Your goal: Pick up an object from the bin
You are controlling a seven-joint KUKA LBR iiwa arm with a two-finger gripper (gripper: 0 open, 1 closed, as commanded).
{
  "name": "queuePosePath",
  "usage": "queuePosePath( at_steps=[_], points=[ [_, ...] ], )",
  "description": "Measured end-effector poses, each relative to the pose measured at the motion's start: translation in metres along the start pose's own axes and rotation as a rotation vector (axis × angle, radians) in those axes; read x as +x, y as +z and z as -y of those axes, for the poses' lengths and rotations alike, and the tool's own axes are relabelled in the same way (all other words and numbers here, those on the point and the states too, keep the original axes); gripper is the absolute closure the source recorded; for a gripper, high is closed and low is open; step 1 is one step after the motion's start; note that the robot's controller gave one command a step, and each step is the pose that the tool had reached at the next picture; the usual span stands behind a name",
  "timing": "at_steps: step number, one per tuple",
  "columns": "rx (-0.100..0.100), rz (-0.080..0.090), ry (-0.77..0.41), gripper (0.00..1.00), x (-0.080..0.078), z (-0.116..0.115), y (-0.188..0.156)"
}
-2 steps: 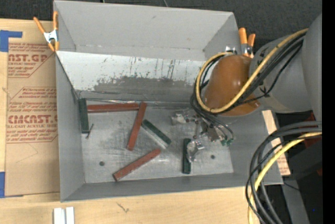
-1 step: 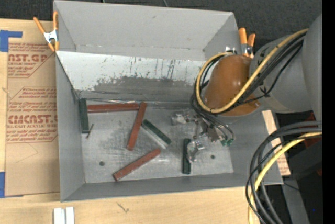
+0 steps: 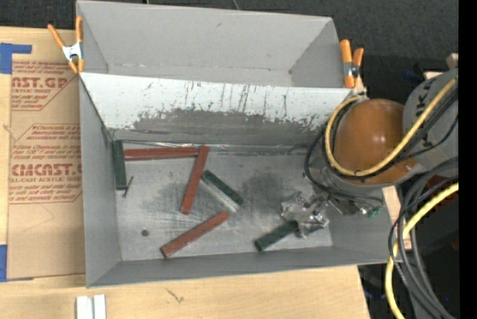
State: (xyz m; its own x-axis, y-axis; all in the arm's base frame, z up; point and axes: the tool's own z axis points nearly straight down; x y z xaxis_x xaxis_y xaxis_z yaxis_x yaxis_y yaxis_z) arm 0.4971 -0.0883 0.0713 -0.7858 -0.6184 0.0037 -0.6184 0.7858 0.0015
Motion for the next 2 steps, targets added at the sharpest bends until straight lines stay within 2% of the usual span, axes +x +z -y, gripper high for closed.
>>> queuePosePath(
  at_steps=[1,2],
  points=[
    [0.0,0.0,0.0,1.0,0.0,0.0,0.0],
    [0.001,0.006,-0.065,1.0,-0.018,-0.007,-0.16]
  ],
)
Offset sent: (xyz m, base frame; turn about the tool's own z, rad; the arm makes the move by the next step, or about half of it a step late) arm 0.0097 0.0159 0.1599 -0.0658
